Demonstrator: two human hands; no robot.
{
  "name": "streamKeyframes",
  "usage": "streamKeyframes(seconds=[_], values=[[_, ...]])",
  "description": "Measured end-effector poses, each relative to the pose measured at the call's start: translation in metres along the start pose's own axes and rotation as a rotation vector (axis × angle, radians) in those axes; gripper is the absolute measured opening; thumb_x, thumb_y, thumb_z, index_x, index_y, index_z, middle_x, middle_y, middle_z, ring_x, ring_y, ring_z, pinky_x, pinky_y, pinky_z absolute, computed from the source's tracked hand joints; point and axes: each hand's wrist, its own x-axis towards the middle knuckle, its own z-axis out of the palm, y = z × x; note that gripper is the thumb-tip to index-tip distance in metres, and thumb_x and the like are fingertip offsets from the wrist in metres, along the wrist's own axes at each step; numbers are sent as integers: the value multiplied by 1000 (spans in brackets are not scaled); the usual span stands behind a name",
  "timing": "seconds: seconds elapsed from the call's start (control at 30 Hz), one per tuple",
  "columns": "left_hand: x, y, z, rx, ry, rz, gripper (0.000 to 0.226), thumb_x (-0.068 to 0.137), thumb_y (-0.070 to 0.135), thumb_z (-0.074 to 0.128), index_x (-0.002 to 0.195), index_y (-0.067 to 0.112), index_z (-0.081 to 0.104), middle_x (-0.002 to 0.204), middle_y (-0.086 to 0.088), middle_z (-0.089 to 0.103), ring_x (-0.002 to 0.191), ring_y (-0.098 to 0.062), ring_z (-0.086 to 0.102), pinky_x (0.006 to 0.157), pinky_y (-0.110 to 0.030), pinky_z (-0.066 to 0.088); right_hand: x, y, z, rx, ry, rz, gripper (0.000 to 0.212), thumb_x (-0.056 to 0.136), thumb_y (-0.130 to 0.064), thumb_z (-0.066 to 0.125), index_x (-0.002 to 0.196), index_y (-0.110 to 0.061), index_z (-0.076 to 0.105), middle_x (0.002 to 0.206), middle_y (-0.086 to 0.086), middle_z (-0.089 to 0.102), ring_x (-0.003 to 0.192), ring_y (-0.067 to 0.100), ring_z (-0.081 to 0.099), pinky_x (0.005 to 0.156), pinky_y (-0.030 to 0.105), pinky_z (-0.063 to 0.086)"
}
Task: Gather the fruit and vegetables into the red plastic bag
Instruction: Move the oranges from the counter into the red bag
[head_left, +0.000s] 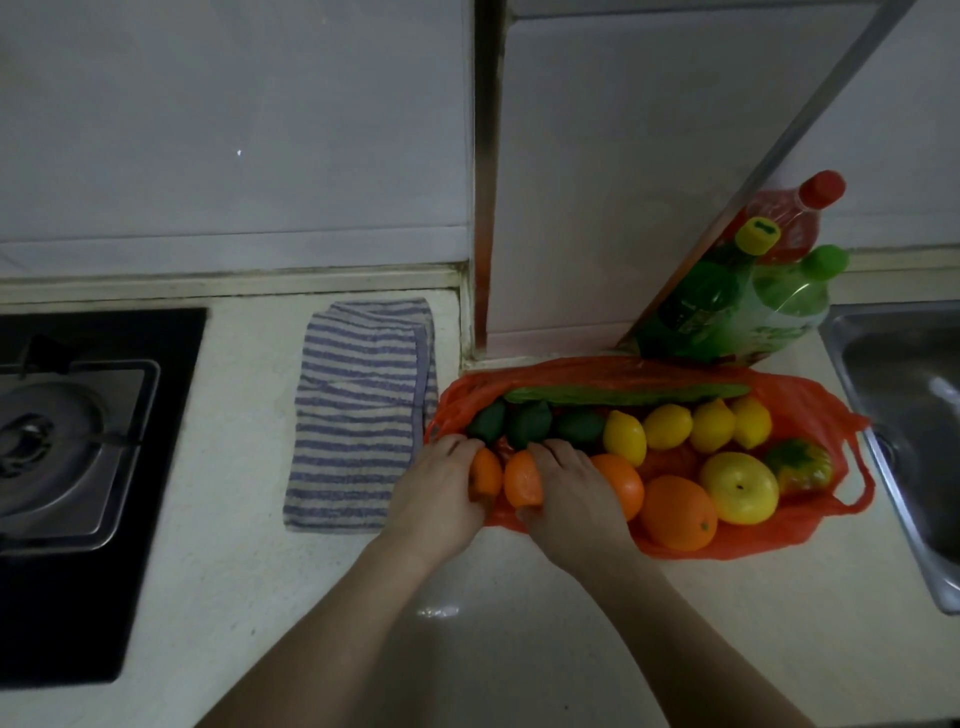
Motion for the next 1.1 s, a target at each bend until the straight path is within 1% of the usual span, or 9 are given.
streamKeyframes(seconds=[0.17, 0.27, 0.37, 0.5, 0.63, 0.7, 0.83, 0.97, 1.1], values=[[1, 0, -2, 12, -16, 6, 59, 81, 33, 65, 137, 30, 45, 136, 8, 46, 122, -16, 46, 88, -29, 44, 1, 1, 0, -2, -4, -11, 76, 83, -37, 66, 147, -21, 28, 147, 0, 35, 133, 20, 34, 109, 30, 29], [1, 3, -5, 9, -24, 11, 61, 83, 33, 64, 140, 28, 43, 140, 6, 45, 125, -18, 44, 94, -32, 44, 0, 1, -1, 13, -5, -17, 77, 84, -35, 66, 148, -21, 25, 149, -1, 32, 136, 19, 31, 111, 29, 27], [-1, 6, -10, 3, -21, 21, 62, 83, 33, 63, 141, 26, 43, 141, 4, 44, 127, -20, 44, 96, -36, 46, -3, 0, -7, 30, 11, -18, 77, 84, -34, 64, 148, -19, 24, 151, 0, 31, 137, 19, 29, 112, 29, 24], [-7, 11, -22, 6, 4, 44, 65, 84, 36, 64, 143, 25, 40, 144, 5, 42, 127, -17, 44, 97, -34, 45, -13, -2, -20, 16, 53, 10, 76, 85, -34, 63, 149, -17, 23, 152, 2, 30, 138, 20, 27, 112, 29, 23], [-16, 15, -40, 14, 43, 100, 64, 85, 37, 61, 144, 24, 39, 146, 5, 40, 128, -15, 42, 99, -30, 41, -27, -8, -35, -20, 128, 51, 74, 87, -41, 59, 148, -16, 26, 151, 3, 31, 138, 22, 28, 113, 33, 26], [-20, 17, -50, 20, 67, 135, 63, 87, 38, 59, 145, 22, 38, 147, 4, 39, 130, -15, 41, 102, -29, 37, -34, -12, -42, -43, 176, 78, 71, 88, -45, 55, 147, -17, 28, 150, 3, 32, 138, 22, 28, 113, 33, 27], [-31, 24, -77, 86, 131, 222, 64, 89, 42, 56, 146, 21, 36, 152, 0, 34, 136, -18, 35, 111, -32, 28, -55, -23, -61, -115, 285, 134, 67, 89, -50, 50, 145, -15, 35, 149, 6, 37, 137, 24, 30, 113, 37, 28], [-46, 34, -106, 141, 211, 333, 57, 93, 38, 52, 144, 19, 38, 151, -3, 36, 139, -20, 30, 114, -31, 21, -79, -35, -82, -149, 404, 185, 62, 88, -49, 50, 137, -13, 47, 142, 9, 46, 132, 28, 38, 109, 42, 34], [-58, 40, -128, 188, 240, 375, 53, 97, 40, 43, 145, 18, 38, 153, -4, 35, 142, -20, 26, 117, -35, 16, -106, -50, -100, -159, 495, 204, 55, 91, -46, 44, 134, -12, 50, 139, 8, 50, 131, 28, 39, 109, 43, 33]])
